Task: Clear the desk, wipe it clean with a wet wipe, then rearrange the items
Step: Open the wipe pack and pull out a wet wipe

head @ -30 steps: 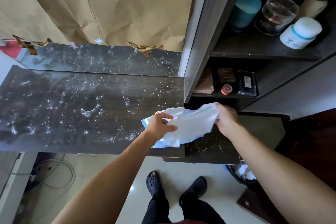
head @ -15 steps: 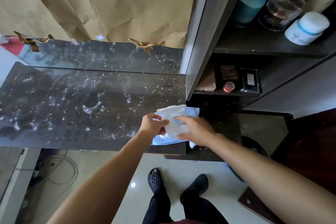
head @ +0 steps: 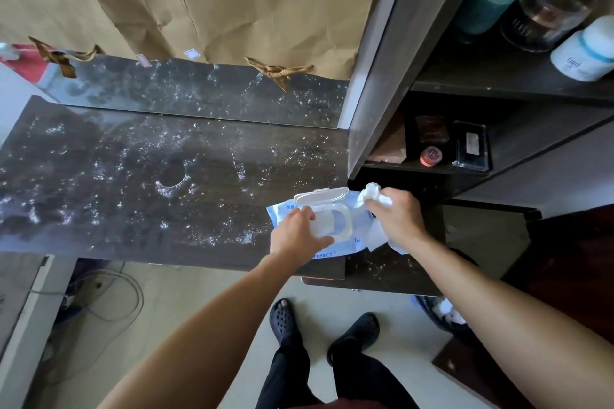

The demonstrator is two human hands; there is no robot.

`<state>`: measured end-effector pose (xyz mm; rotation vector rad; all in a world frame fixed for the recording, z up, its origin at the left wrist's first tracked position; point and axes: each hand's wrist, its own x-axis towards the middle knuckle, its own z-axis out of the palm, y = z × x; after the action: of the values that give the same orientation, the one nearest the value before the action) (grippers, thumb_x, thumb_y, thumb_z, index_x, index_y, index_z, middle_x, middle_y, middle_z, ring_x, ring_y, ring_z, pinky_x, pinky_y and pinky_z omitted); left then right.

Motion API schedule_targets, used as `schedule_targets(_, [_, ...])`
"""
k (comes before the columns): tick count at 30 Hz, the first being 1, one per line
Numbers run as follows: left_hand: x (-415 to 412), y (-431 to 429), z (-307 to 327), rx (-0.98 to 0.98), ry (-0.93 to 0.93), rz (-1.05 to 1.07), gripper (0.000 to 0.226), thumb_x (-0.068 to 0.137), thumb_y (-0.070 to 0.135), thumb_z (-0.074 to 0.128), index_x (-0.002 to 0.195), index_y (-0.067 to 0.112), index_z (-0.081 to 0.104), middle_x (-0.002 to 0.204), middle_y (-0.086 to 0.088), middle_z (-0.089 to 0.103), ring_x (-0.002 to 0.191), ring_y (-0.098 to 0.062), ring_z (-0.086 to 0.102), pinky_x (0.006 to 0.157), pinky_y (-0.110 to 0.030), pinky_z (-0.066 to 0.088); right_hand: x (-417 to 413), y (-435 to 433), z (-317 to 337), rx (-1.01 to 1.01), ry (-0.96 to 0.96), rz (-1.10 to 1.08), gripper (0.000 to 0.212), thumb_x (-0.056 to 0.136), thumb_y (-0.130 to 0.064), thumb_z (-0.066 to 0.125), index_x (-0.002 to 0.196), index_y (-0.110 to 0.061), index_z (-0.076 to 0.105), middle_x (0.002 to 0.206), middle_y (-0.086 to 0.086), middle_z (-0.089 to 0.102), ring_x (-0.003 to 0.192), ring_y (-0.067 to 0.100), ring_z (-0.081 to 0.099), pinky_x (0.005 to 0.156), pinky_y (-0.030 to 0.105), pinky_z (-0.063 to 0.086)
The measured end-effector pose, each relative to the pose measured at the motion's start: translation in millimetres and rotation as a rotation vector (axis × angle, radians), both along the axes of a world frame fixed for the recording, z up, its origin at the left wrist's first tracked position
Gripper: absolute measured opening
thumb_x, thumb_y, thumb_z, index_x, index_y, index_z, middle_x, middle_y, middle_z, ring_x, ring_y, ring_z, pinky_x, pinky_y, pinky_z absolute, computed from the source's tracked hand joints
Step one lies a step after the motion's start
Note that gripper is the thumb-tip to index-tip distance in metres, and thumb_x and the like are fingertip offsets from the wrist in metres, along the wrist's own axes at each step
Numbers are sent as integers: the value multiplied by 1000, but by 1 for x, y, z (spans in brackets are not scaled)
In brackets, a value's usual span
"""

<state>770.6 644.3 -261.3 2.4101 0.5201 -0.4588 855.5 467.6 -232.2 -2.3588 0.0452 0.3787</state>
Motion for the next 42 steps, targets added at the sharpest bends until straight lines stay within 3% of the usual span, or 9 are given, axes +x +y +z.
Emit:
schedule_targets(4, [6,-12,-4,165,-72,-44,24,84,37,59,97,17,59,102,0,54,96,-21,55,68,-31,41,0,1,0,43,46,-73,21,72,-20,74,85,-16,58,80,-2,59,72,17,55,62,31,45])
schedule_targets(11, [-5,6,-3,-261,-147,466,18,76,10,59,60,4,53,57,-1,48,54,-17,38,48,-17,31,-15,39,-15,124,103,31,28,70,-21,79,87,-21,57,94,-5,60,87,16,55,69,28,40])
schedule_targets(17, [-8,19,-2,-500,-116,605,26,76,9,64,52,14,55,58,-7,57,58,-20,48,60,-28,40,-33,56,-20,-367,-72,566,20,90,-25,50,106,-29,63,116,0,56,98,29,59,66,31,36])
schedule_targets(24, [-4,23,-5,-578,-168,598,18,77,2,61,60,-1,58,60,-9,60,59,-20,52,63,-33,46,-11,68,9,-474,440,706,50,81,-21,56,130,-31,51,127,0,54,100,19,56,70,27,42])
schedule_targets(28, [-6,22,-4,-595,-187,609,20,78,2,63,58,2,58,59,-8,58,58,-19,50,61,-32,45,-6,75,4,-470,666,740,22,77,-20,61,99,-18,62,96,-5,60,85,17,57,68,27,44])
schedule_targets(31, [-3,17,2,-526,-205,507,20,80,6,63,64,-3,57,58,-6,52,53,-14,39,52,-24,36,-9,70,-2,-408,730,693,11,81,-20,59,74,-20,51,76,-8,46,71,13,44,55,24,33])
schedule_targets(34, [-1,11,10,-359,-252,341,18,83,8,62,65,4,60,58,0,54,53,-13,43,52,-18,37,-13,51,-9,-179,631,521,10,78,-15,62,82,-25,63,80,-6,57,79,16,55,65,27,43])
schedule_targets(38, [-12,7,6,-116,-394,-64,16,83,8,56,94,9,68,95,-8,66,85,-27,61,75,-33,48,-12,1,-12,-134,287,242,13,76,-18,66,69,-29,64,87,-8,68,87,17,63,76,31,50])
schedule_targets(42, [-24,-3,-5,318,-208,-674,52,89,15,45,137,32,41,143,-4,37,128,-30,34,105,-45,28,-15,-36,-15,-224,167,49,14,79,-39,64,73,-26,61,77,-10,64,74,15,60,64,31,49])
